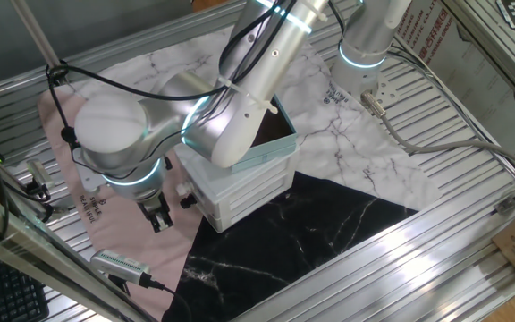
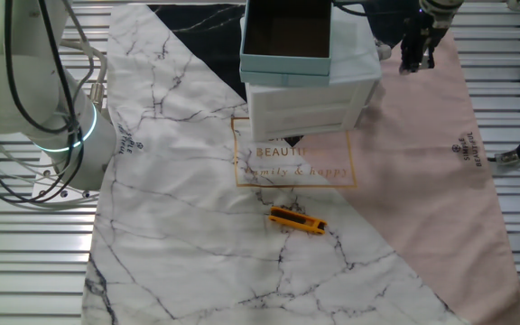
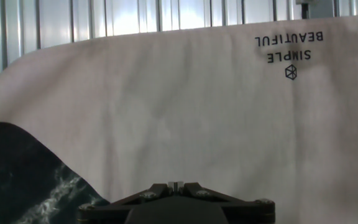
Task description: Grasp the handle and open the drawer
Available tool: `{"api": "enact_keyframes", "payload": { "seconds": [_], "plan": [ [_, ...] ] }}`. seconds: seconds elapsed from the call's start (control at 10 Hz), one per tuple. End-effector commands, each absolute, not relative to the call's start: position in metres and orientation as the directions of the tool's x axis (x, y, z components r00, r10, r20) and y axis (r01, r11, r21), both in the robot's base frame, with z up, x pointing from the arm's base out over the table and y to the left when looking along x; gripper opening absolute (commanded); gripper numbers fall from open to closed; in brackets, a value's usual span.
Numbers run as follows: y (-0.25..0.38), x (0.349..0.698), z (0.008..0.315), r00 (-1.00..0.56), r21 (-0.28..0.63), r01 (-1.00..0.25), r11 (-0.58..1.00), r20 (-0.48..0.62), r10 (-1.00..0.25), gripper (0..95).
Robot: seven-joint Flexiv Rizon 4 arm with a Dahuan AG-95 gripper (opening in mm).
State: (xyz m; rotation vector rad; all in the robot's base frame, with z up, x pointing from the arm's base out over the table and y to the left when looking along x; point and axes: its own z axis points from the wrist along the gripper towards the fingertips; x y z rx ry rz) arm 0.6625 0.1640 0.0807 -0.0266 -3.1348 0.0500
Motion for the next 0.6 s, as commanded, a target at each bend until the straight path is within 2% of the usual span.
{"api": "enact_keyframes", "payload": {
  "seconds": [0.1, 0.6],
  "plan": [
    [0.1641, 0.6617, 0.0806, -1.000, -0.031, 0.015, 0.999, 0.018, 0.016, 0.0],
    [0.1631, 0.6573, 0.0758, -1.000, -0.032, 0.010, 0.999, 0.028, 0.011, 0.0]
  ]
}}
